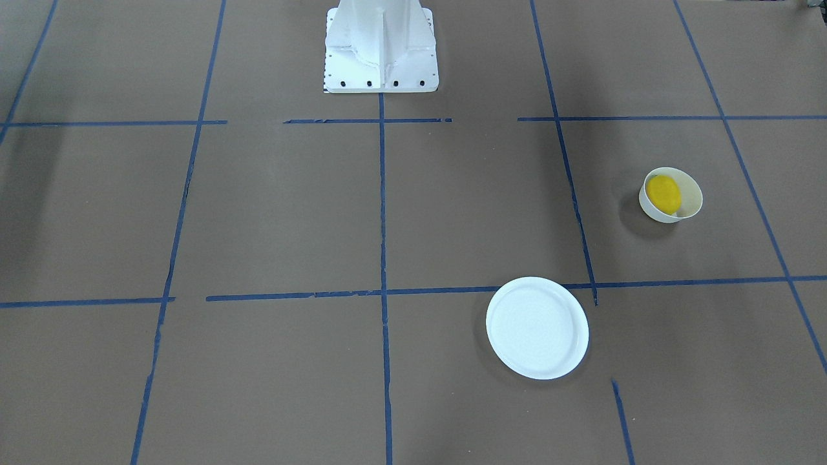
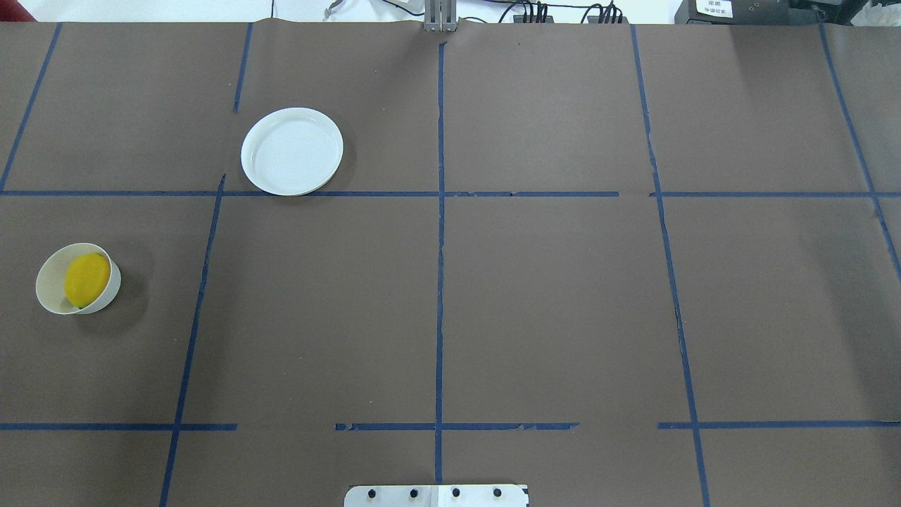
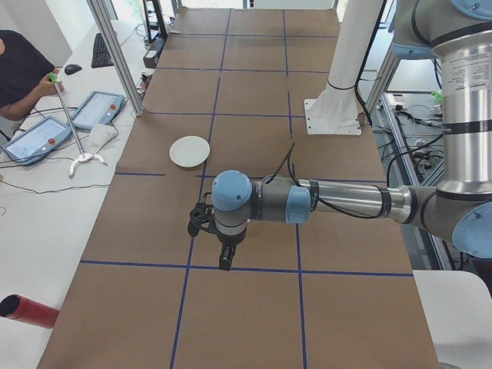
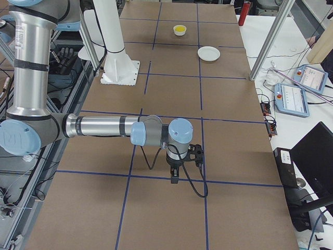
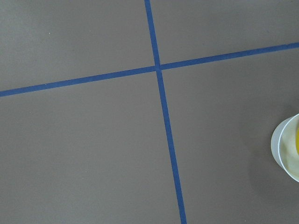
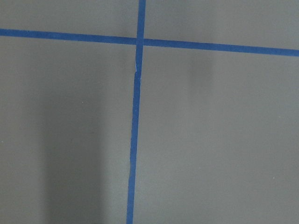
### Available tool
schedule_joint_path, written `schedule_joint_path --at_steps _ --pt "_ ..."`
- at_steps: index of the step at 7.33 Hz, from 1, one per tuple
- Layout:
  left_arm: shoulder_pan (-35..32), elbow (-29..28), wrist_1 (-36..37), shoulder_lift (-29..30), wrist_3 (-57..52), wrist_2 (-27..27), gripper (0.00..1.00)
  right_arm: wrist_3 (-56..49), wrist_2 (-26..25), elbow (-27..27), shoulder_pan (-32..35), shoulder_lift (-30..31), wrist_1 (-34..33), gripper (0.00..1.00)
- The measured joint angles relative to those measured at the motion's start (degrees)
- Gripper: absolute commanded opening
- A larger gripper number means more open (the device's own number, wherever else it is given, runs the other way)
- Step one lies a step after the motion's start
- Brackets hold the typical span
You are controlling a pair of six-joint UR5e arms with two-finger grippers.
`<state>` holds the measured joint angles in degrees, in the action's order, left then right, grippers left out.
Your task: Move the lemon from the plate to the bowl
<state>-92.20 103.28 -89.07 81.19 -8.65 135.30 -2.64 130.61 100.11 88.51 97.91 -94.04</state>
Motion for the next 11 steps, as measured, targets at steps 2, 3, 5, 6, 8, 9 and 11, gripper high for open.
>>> schedule_joint_path --at_steps 2,3,5,6,8,9,11 --pt "0.0 0.13 0.03 0.02 0.03 -0.03 1.0 0.0 0.0 0.0 0.0 0.0 0.0 1.0" --pt "0.0 0.53 0.06 -0.03 0.03 -0.03 1.0 0.0 0.0 0.0 0.0 0.0 0.0 1.0" --pt "-0.01 1.85 0.14 -0.27 0.03 -0.03 1.0 0.0 0.0 0.0 0.0 0.0 0.0 1.0" --pt "-0.05 2.38 0.18 -0.41 0.03 -0.04 1.0 0.0 0.0 0.0 0.0 0.0 0.0 1.0" --pt "-0.05 3.39 0.21 -0.71 0.03 -0.04 1.0 0.0 0.0 0.0 0.0 0.0 0.0 1.0" --pt "-0.05 3.8 0.21 -0.87 0.05 -0.06 1.0 0.0 0.0 0.0 0.0 0.0 0.0 1.0" --pt "-0.01 4.13 0.23 -0.98 0.06 -0.09 1.0 0.0 0.0 0.0 0.0 0.0 0.0 1.0"
